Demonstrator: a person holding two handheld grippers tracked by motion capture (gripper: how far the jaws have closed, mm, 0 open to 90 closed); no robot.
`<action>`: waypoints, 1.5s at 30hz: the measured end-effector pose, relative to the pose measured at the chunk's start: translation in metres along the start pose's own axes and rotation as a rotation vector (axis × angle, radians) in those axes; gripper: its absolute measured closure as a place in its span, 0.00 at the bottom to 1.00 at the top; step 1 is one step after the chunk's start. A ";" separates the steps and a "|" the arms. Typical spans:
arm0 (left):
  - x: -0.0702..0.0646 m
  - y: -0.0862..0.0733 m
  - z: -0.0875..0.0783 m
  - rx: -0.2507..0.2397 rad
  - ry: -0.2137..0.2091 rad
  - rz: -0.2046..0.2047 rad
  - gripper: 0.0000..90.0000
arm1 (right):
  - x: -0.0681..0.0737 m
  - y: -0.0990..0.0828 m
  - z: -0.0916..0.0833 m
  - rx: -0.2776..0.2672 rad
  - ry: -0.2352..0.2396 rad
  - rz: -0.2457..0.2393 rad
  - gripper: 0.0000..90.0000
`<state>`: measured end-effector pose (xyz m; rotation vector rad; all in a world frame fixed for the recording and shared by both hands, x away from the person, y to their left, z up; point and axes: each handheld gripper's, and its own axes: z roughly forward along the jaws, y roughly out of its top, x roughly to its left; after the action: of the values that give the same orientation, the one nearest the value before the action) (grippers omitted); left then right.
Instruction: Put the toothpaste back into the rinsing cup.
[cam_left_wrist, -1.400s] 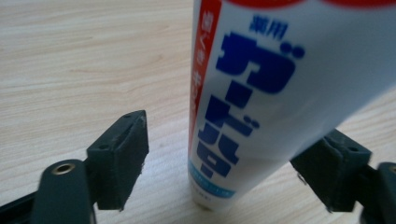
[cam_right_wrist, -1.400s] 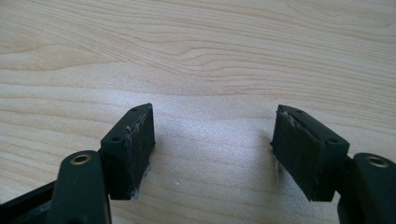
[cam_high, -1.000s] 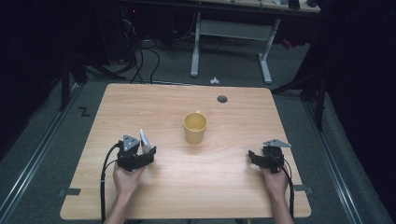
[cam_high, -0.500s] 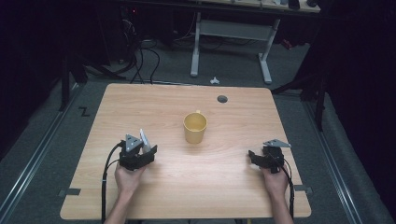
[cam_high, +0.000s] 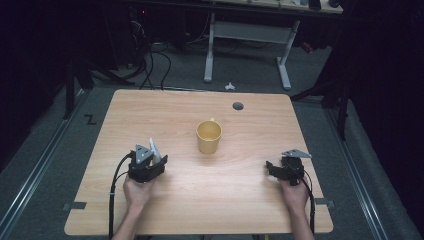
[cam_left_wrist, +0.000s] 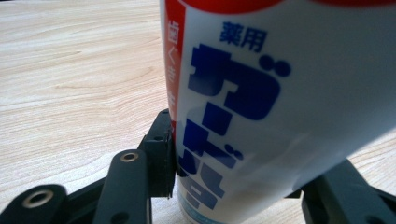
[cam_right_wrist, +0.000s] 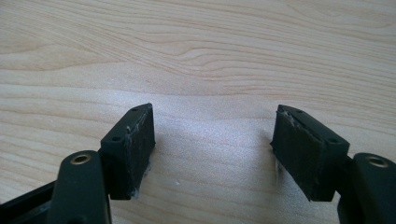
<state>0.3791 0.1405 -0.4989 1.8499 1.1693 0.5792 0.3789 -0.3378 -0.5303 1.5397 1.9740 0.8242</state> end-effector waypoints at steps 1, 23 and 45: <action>0.000 0.000 0.000 0.000 0.000 -0.002 0.59 | 0.000 0.000 0.000 0.000 0.000 0.000 0.33; 0.005 0.005 0.000 0.023 0.000 0.008 0.72 | 0.000 0.000 0.000 0.000 0.000 -0.001 0.33; 0.007 0.011 -0.008 0.014 -0.066 -0.014 0.75 | 0.000 0.000 0.000 0.000 -0.001 -0.002 0.33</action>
<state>0.3817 0.1476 -0.4855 1.8575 1.1440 0.4992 0.3789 -0.3378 -0.5303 1.5380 1.9742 0.8229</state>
